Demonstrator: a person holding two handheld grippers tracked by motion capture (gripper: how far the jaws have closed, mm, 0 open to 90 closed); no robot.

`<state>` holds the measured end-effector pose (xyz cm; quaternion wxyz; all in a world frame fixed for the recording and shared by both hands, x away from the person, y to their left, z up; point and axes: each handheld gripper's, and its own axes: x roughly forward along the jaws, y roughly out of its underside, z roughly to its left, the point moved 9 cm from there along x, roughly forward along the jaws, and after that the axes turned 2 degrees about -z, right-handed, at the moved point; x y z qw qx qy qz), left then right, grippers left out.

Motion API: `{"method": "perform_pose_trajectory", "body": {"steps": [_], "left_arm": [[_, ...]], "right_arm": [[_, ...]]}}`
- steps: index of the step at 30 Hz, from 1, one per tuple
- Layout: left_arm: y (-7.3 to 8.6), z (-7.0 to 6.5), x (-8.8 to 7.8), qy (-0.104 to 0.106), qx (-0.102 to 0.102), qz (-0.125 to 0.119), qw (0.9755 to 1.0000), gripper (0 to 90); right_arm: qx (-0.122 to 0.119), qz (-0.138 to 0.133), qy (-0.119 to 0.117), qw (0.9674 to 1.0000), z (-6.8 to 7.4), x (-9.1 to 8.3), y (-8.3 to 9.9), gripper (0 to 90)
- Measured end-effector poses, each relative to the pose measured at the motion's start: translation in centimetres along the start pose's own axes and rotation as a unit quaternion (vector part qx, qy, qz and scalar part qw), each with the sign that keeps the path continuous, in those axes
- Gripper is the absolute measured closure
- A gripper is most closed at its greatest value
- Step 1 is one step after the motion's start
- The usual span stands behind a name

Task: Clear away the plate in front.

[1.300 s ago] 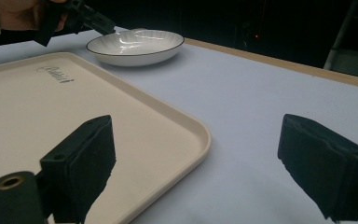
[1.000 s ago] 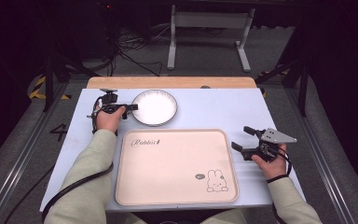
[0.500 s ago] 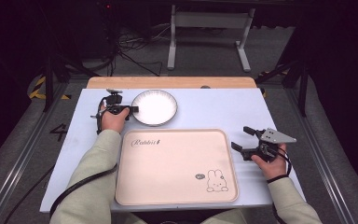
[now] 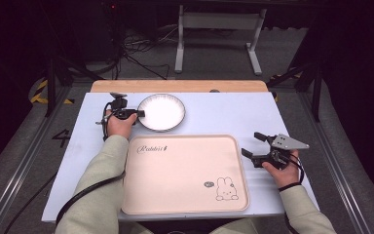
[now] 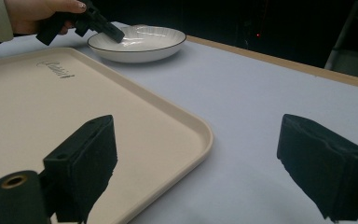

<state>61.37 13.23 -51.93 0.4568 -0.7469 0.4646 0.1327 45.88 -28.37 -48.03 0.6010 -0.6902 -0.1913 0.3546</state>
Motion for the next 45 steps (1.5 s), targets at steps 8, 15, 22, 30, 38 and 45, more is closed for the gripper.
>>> {"method": "perform_pose_trajectory", "body": {"steps": [8, 15, 22, 30, 38, 45], "left_arm": [[-0.3, -0.1, -0.3, -0.018, -0.037, 0.009, 0.9991, 80.6], [-0.7, -0.6, -0.6, -0.029, -0.036, -0.016, 0.9988, 82.6], [-1.7, -2.2, -1.2, -0.030, -0.019, -0.047, 0.9983, 85.1], [-2.5, -3.3, -1.9, -0.024, -0.008, -0.054, 0.9982, 83.5], [-3.3, -4.8, -3.5, -0.012, 0.012, -0.056, 0.9983, 83.4], [-3.5, -7.0, -5.4, 0.006, 0.061, -0.059, 0.9964, 83.1]], "right_arm": [[0.002, 0.000, 0.001, 1.0000, 0.0, 0.0, 0.0, 12.3], [0.004, -0.003, 0.002, 1.0000, -0.1, -0.1, 0.0, 12.9], [0.006, -0.004, 0.004, 1.0000, -0.1, -0.1, 0.0, 13.4], [0.000, -0.001, 0.003, 1.0000, 0.0, -0.1, 0.0, 14.0], [0.000, -0.001, 0.003, 1.0000, 0.0, -0.1, 0.0, 14.7], [-0.001, -0.002, 0.003, 1.0000, -0.1, -0.1, 0.0, 14.6]]}}
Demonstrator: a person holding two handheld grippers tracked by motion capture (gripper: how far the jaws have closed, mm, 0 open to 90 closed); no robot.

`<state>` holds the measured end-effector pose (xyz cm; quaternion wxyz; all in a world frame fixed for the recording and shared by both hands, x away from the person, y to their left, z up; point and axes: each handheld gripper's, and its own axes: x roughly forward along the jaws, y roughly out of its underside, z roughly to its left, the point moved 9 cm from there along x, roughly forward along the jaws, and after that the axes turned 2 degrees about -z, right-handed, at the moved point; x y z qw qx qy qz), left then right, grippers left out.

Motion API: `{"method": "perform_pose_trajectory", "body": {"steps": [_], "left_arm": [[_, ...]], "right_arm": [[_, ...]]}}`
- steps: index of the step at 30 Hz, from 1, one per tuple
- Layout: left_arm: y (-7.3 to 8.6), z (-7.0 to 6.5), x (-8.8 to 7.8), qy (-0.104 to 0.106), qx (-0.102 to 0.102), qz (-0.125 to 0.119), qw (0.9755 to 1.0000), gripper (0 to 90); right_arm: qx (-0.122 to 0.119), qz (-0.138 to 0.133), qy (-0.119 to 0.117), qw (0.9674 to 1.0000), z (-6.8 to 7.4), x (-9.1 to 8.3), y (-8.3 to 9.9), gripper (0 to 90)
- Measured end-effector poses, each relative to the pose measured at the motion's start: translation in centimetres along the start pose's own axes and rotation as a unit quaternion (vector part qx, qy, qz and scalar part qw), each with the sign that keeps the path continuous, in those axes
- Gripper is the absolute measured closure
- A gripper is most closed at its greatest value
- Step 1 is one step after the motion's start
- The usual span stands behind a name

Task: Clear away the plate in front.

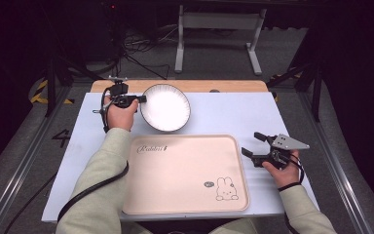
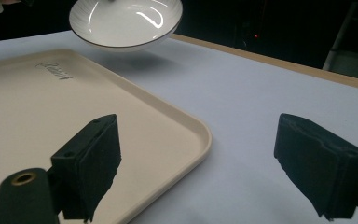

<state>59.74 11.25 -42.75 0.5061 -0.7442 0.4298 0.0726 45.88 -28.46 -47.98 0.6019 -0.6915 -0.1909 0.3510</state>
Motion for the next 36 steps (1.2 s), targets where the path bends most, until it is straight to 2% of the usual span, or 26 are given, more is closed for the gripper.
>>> {"method": "perform_pose_trajectory", "body": {"steps": [3, 4, 11, 19, 20, 25, 28, 32, 36], "left_arm": [[0.0, -0.6, -0.7, 0.013, 0.007, 0.001, 0.9999, 83.2], [0.0, -1.0, -1.3, 0.016, 0.016, -0.001, 0.9997, 83.3], [-0.1, -2.1, -3.0, 0.025, 0.042, -0.007, 0.9988, 83.1], [0.5, -3.1, -4.8, 0.049, 0.051, -0.013, 0.9974, 83.0], [0.6, -3.2, -5.0, 0.051, 0.057, -0.015, 0.9969, 82.9], [1.7, -3.7, -6.0, 0.066, 0.063, -0.011, 0.9958, 82.8], [2.5, -4.2, -6.7, 0.086, 0.064, -0.010, 0.9943, 82.9], [3.0, -4.7, -7.3, 0.096, 0.065, -0.009, 0.9932, 82.8], [3.6, -5.7, -7.7, 0.111, 0.072, -0.011, 0.9911, 82.8]], "right_arm": [[0.001, -0.001, 0.000, 1.0000, 0.0, 0.0, 0.0, 14.7], [0.001, -0.001, 0.000, 1.0000, 0.0, 0.0, 0.0, 14.7], [-0.003, 0.001, 0.001, 1.0000, 0.0, 0.0, 0.0, 14.7], [-0.003, 0.001, 0.001, 1.0000, 0.0, 0.0, 0.0, 14.6], [-0.002, 0.001, 0.002, 1.0000, 0.0, 0.0, 0.0, 14.5], [-0.001, 0.000, 0.002, 1.0000, 0.0, 0.0, 0.0, 14.3], [-0.001, 0.000, 0.003, 1.0000, 0.0, 0.0, 0.0, 14.3], [-0.001, 0.000, 0.004, 1.0000, 0.0, 0.0, 0.0, 14.3], [0.000, 0.001, 0.004, 1.0000, 0.0, 0.0, 0.0, 14.3]]}}
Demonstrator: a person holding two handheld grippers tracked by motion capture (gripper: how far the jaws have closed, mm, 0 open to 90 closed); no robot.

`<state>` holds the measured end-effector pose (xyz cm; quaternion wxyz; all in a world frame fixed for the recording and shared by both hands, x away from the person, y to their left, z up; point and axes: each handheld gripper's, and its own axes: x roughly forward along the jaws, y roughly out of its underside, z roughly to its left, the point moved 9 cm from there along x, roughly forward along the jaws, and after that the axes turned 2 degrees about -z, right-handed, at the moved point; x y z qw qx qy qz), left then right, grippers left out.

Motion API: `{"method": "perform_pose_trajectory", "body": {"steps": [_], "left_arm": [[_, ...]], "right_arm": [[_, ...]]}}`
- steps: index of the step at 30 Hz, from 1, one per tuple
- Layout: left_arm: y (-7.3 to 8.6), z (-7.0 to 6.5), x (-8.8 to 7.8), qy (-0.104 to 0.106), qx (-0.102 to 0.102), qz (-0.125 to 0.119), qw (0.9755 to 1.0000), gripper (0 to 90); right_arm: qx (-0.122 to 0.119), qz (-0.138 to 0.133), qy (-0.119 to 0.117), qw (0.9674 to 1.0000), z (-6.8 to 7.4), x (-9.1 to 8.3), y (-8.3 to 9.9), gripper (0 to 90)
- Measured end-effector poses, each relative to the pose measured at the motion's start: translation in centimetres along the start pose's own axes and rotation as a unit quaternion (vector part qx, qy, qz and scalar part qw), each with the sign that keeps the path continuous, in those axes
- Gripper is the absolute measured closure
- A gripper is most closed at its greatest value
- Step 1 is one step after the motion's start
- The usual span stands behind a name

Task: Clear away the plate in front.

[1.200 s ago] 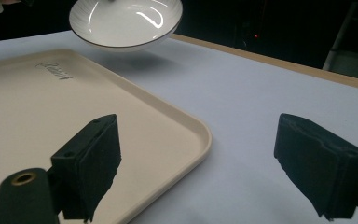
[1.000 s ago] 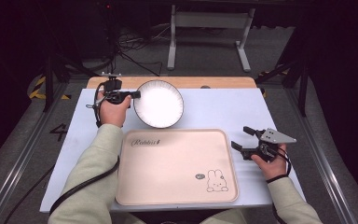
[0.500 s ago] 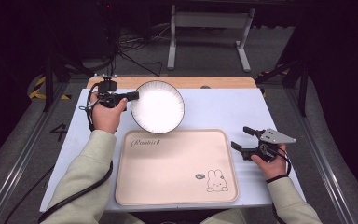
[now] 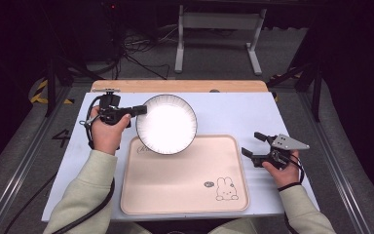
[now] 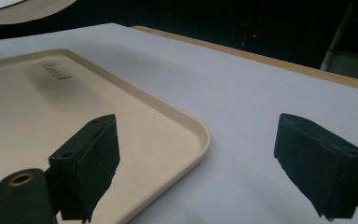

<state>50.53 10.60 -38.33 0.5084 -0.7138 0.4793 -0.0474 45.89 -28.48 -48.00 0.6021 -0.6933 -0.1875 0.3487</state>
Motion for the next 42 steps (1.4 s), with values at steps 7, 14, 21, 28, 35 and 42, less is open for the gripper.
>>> {"method": "perform_pose_trajectory", "body": {"steps": [7, 14, 21, 28, 35, 42], "left_arm": [[0.8, -1.4, 0.1, 0.024, -0.001, 0.001, 0.9997, 82.7], [1.8, -2.7, 0.3, 0.046, 0.003, 0.010, 0.9989, 82.6], [2.7, -3.8, 1.1, 0.064, 0.008, 0.031, 0.9974, 82.6], [3.5, -4.5, 1.7, 0.074, 0.011, 0.051, 0.9959, 82.6], [4.8, -4.8, 3.0, 0.079, 0.021, 0.087, 0.9929, 82.5], [6.1, -5.0, 3.9, 0.081, 0.026, 0.115, 0.9898, 82.5]], "right_arm": [[-0.001, -0.001, -0.001, 1.0000, 0.0, 0.0, 0.0, 14.3], [-0.002, -0.001, -0.001, 1.0000, 0.0, 0.0, 0.0, 14.1], [-0.001, -0.003, -0.001, 1.0000, 0.1, 0.0, 0.0, 13.9], [-0.002, -0.004, -0.001, 1.0000, 0.1, 0.0, 0.0, 13.8], [-0.004, -0.002, -0.001, 1.0000, 0.1, 0.0, 0.0, 13.8], [-0.006, -0.002, -0.001, 1.0000, 0.1, 0.0, 0.0, 13.7]]}}
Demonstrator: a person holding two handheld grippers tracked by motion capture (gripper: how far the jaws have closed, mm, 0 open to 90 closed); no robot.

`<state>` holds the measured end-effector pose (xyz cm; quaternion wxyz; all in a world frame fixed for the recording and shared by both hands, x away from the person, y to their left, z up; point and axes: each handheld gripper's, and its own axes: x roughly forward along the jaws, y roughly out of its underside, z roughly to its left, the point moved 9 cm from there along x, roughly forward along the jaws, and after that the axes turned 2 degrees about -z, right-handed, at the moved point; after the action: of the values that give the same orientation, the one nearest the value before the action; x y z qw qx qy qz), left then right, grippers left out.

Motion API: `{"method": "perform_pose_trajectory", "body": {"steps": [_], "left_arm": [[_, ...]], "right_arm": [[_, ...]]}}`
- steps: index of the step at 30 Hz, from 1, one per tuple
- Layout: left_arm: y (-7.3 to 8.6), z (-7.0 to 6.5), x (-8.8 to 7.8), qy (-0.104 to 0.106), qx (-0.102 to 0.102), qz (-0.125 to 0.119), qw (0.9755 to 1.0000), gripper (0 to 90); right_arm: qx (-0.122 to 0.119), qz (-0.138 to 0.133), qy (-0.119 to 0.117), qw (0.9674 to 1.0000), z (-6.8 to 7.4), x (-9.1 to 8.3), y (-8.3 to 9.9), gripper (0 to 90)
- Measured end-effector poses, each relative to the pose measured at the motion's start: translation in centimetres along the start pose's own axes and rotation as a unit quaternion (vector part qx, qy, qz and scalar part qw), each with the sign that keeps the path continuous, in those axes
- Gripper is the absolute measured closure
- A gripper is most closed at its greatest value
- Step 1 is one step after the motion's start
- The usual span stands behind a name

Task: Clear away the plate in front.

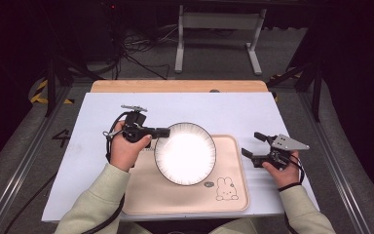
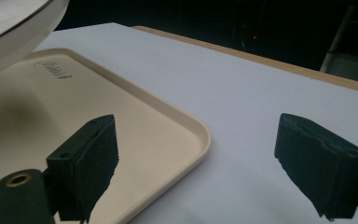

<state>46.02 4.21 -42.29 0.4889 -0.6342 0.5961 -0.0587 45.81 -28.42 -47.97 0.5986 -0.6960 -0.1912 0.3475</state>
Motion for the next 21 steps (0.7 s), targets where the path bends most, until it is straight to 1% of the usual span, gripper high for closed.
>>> {"method": "perform_pose_trajectory", "body": {"steps": [8, 15, 21], "left_arm": [[1.4, 0.1, 1.7, 0.005, 0.001, 0.043, 0.9991, 82.5], [2.2, 0.4, 2.6, 0.013, -0.003, 0.072, 0.9973, 82.4], [2.5, 0.5, 3.0, 0.012, -0.006, 0.085, 0.9963, 82.2]], "right_arm": [[-0.002, -0.001, 0.000, 1.0000, 0.0, 0.0, 0.0, 13.6], [-0.003, 0.000, -0.001, 1.0000, 0.0, 0.0, 0.0, 13.7], [-0.002, 0.000, -0.001, 1.0000, 0.0, 0.0, 0.0, 13.7]]}}
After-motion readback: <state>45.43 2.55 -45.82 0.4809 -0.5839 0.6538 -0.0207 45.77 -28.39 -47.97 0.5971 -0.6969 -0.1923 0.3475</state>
